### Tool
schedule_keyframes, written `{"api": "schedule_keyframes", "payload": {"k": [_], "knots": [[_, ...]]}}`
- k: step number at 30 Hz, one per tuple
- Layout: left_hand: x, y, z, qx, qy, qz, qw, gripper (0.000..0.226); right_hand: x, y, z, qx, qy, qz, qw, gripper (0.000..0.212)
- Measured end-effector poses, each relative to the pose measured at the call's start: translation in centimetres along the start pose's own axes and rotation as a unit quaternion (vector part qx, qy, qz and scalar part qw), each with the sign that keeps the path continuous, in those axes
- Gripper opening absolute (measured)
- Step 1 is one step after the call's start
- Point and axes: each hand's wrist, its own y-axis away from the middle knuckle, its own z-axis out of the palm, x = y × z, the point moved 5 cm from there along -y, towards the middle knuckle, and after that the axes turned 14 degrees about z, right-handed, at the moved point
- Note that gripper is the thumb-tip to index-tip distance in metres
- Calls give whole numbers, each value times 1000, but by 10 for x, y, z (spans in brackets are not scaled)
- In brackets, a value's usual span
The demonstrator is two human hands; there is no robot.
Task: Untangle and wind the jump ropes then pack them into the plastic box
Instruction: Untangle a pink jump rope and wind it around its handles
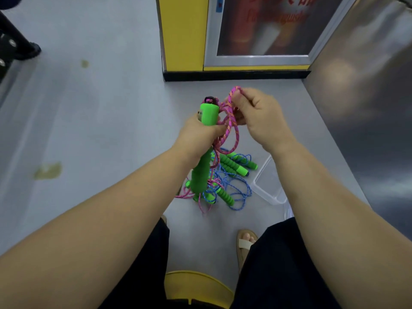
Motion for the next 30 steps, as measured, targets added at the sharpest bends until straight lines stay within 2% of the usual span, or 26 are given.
{"api": "schedule_keyframes", "payload": {"k": [1, 3, 5, 7, 8, 10, 12, 14, 15, 19, 24, 26, 30], "knots": [[-4, -1, -2, 22, 13, -6, 1000, 19, 6, 1, -2, -1, -43, 10, 999, 12], [-8, -2, -6, 54, 60, -17, 997, 17, 31, 0, -8, 25, -84, 38, 995, 20], [-10, -1, -6, 55, 121, -34, 991, 15, 77, -2, -3, 7, -31, 118, 993, 28], [-10, 1, -1, 30, 167, -53, 984, 16, 122, 2, 21, -111, 79, 194, 971, 39], [-9, 2, 2, 13, 189, -61, 980, 16, 136, 5, 36, -183, 109, 200, 956, 43], [-7, 3, 6, -5, 227, -73, 971, 15, 147, 10, 60, -260, 166, 176, 935, 30], [-7, -1, 3, 6, 242, -80, 967, 16, 151, 4, 63, -244, 238, 169, 925, 21], [-14, -7, -9, 46, 221, -82, 971, 18, 157, -5, 50, -177, 337, 159, 911, 25], [-21, -10, -18, 72, 194, -87, 974, 20, 158, -8, 41, -141, 351, 159, 912, 27], [-52, -11, -47, 147, 92, -122, 977, 22, 161, -16, 18, -32, 179, 226, 957, 28], [-74, -11, -60, 227, 63, -119, 965, 21, 135, -14, 13, 4, 78, 185, 980, 24], [-72, -14, -55, 203, 22, -82, 975, 20, 117, -14, 11, 22, 65, 148, 987, 29], [-59, -14, -20, 62, -21, 5, 998, 22, 85, -7, 17, -1, 20, 97, 995, 36]]}}
